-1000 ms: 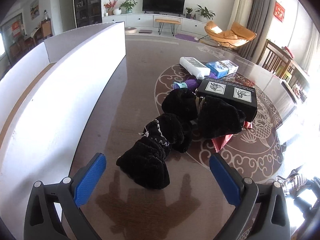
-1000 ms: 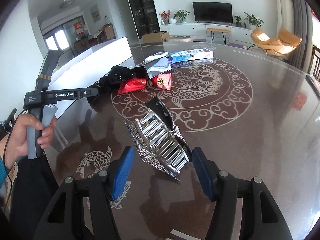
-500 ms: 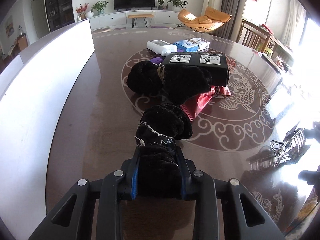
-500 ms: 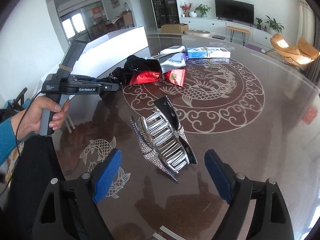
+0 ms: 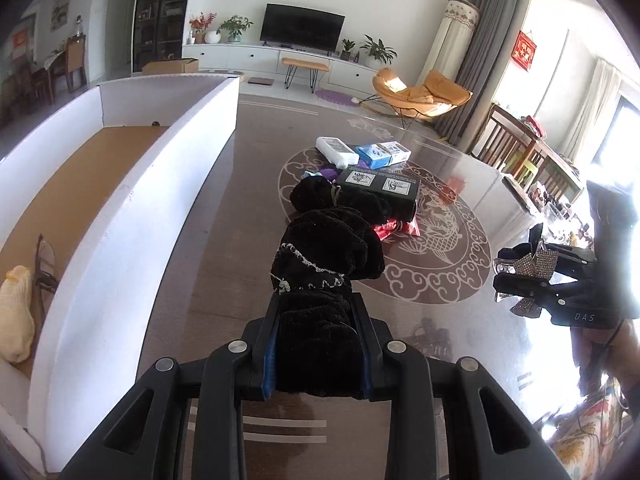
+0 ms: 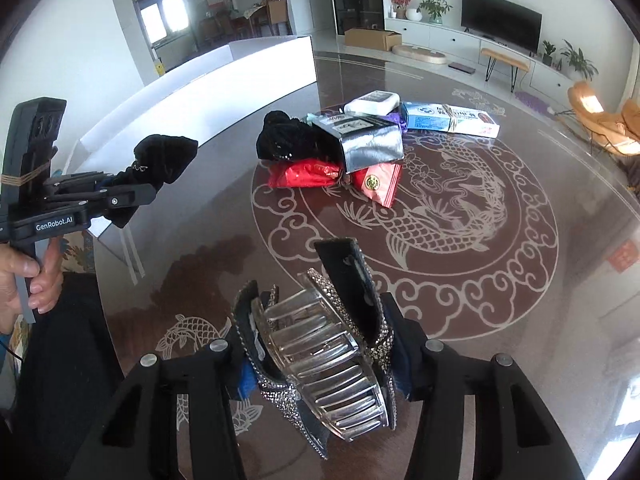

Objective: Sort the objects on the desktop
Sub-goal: 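Grasp the black fuzzy bag with the left tool while the right holds the shoe, then carry the fuzzy bag and shoe over the bin and release both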

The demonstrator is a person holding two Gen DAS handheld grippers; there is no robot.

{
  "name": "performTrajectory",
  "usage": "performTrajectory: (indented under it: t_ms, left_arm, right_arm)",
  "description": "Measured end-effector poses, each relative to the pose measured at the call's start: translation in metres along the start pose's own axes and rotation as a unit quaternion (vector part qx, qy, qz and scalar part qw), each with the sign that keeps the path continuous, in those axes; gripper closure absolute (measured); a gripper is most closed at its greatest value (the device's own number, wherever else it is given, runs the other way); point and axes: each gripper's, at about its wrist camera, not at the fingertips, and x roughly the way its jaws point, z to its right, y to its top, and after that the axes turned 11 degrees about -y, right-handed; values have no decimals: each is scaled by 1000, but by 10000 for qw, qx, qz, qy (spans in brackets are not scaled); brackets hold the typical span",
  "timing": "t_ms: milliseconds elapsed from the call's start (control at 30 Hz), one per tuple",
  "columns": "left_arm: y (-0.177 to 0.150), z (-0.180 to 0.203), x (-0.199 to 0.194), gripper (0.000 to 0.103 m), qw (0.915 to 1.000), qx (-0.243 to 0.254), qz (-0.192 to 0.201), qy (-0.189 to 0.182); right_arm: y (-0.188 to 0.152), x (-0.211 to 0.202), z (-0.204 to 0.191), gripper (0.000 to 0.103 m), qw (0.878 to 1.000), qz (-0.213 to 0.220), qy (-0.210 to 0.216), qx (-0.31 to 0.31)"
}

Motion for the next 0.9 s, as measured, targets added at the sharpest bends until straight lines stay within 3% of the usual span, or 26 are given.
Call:
performTrajectory:
  t_ms: [167,333,467,567,667,733,800,900]
  left_arm:
    - [31,-52,-72,73,9970,-351,479,498]
    - [48,-138,-119,73,9838,-1038,555,1349]
    - [48,-197,-122,73,9653,-1491,330,2118]
    - [41,-222,-114,71,9574,-1718,136,2319]
    - [31,-238,-108,57,9514,-2078,63,2271]
    - [23,-244,-106,25,9467,-2288,58,2267]
    - [19,-240,-109,22,9445,-2262,226,2372]
    - [20,-227,-111,22,9452,-2221,302,2372]
  right_arm:
    - [76,-23,-48,51,9978,495,437,90]
    - [154,-23,-146,51,9885,782,1246,-353]
    - [201,-4,-233,51,9806,806,1519,-936]
    - [220,31,-278,51,9814,582,1446,-1120]
    - [224,70,-300,50,9843,249,1339,-1125]
    - [225,91,-305,41,9849,40,1431,-975]
    - [225,103,-304,25,9865,-77,1480,-703]
    - [222,100,-293,23,9860,50,1624,-374]
